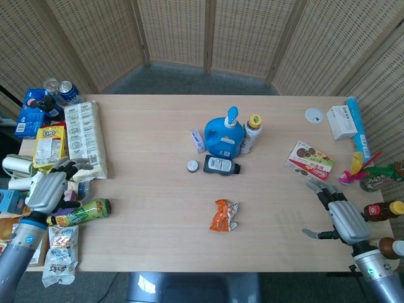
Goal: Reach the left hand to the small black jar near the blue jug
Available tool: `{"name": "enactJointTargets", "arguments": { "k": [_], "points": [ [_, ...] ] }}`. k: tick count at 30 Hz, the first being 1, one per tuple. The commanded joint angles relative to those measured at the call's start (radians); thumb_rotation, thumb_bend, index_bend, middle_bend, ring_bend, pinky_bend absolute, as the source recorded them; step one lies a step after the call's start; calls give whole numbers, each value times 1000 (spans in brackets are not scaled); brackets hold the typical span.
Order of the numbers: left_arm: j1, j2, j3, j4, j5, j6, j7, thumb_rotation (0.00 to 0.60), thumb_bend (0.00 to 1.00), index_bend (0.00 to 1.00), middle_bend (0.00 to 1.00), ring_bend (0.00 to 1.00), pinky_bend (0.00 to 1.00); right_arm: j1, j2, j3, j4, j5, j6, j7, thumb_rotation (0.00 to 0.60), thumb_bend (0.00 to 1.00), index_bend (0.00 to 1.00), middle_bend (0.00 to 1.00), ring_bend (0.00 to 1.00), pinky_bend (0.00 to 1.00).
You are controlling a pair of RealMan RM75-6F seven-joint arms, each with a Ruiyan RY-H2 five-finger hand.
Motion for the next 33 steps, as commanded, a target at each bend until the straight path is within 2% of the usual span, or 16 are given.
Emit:
{"name": "enactJointTargets", "arguments": {
  "k": [1,3,11,23,33],
  "points": [
    [-101,-92,-30,84,-88,-72,138,600,306,269,65,29,0,-11,10,-1,-8,9,9,-4,535,101,0,0,0,0],
    [-142,-142,-38,123,-126,-93,191,600,305,281,8,0,0,-19,19,-3,-13,16,13,-7,533,102,0,0,0,0],
    [-290,-330,-68,311,-239,-153,345,600,305,365,0,0,0,-39,48,-2,-26,32,24,-11,533,103,0,0,0,0],
    [-461,-551,-98,565,-332,-248,414,600,305,224,0,0,0,-63,69,5,-30,53,35,-3,517,103,0,0,0,0],
    [-562,-693,-107,736,-362,-342,388,600,297,214,0,0,0,-99,94,6,-41,62,72,0,509,103,0,0,0,0]
  ]
}}
